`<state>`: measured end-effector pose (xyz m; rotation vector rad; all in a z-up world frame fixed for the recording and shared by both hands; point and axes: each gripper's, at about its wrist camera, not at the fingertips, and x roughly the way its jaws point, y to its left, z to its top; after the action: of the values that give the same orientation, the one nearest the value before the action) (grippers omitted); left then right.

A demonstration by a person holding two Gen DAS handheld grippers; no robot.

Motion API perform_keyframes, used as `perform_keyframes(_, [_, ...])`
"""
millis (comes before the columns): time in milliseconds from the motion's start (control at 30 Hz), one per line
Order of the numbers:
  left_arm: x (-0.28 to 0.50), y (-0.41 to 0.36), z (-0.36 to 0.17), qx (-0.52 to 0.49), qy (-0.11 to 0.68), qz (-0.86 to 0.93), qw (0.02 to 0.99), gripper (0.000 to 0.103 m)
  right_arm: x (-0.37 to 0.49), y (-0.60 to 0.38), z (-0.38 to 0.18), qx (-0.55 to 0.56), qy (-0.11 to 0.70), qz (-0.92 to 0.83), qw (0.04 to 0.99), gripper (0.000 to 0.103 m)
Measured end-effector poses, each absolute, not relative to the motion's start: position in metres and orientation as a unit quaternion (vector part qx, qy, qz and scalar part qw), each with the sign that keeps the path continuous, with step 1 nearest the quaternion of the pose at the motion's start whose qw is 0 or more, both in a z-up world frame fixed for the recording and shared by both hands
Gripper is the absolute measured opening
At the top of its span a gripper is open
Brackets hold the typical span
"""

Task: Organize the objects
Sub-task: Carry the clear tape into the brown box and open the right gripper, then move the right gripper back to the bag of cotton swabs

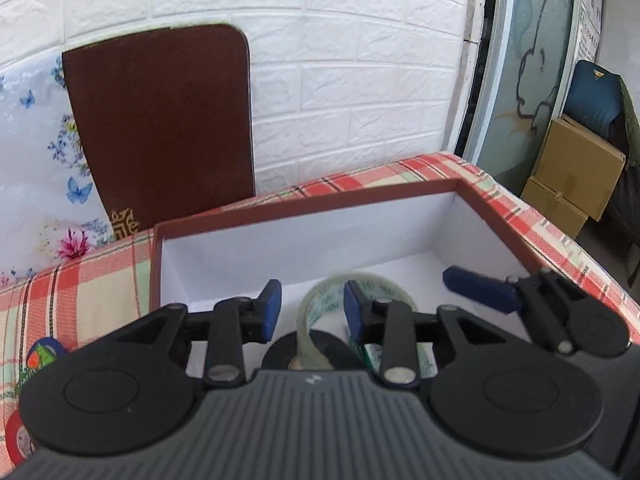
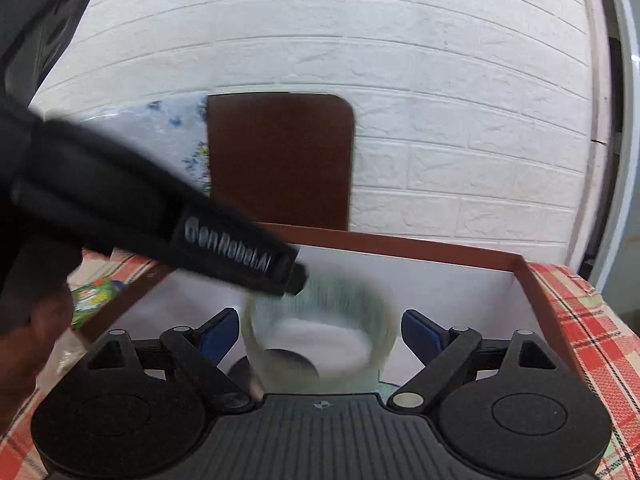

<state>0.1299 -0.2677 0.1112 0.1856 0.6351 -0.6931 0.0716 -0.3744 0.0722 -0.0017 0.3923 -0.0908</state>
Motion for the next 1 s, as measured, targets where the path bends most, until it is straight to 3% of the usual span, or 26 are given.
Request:
perform_keyframes(367, [0.094,-0.179,0.141,0.038,0.244,-0.309,0.918,0.046,0.043,-0.363,0.087,0.026,0.164,-0.041,0.985,0.087])
perform_keyframes(633, [0.092,-0.081,0.115,0.001,0.283,-0.216,0.934,0.046,0.003,-0.320,0.085,0.027,0.126,0.035,0.991,0.087])
perform_keyframes(767, [0.089,-0.043,0.092,-0.022,0.309,-0.182,0.933,0.046,-0.004,-0.280,0.070,-0.001,0.148,0.089,0.985,0.085])
perform_keyframes(900, [0.091,-0.017,0.065,-0.043,0.344,-0.157,0.925,0.046,0.005,-0.246,0.047,-0.019,0.201,0.137,0.970,0.071])
perform_keyframes(1000, [0.092,-0.002,0.048,-0.060,0.362,-0.147,0.919,0.046,0.024,-0.234,0.033,-0.012,0.240,0.145,0.960,0.071])
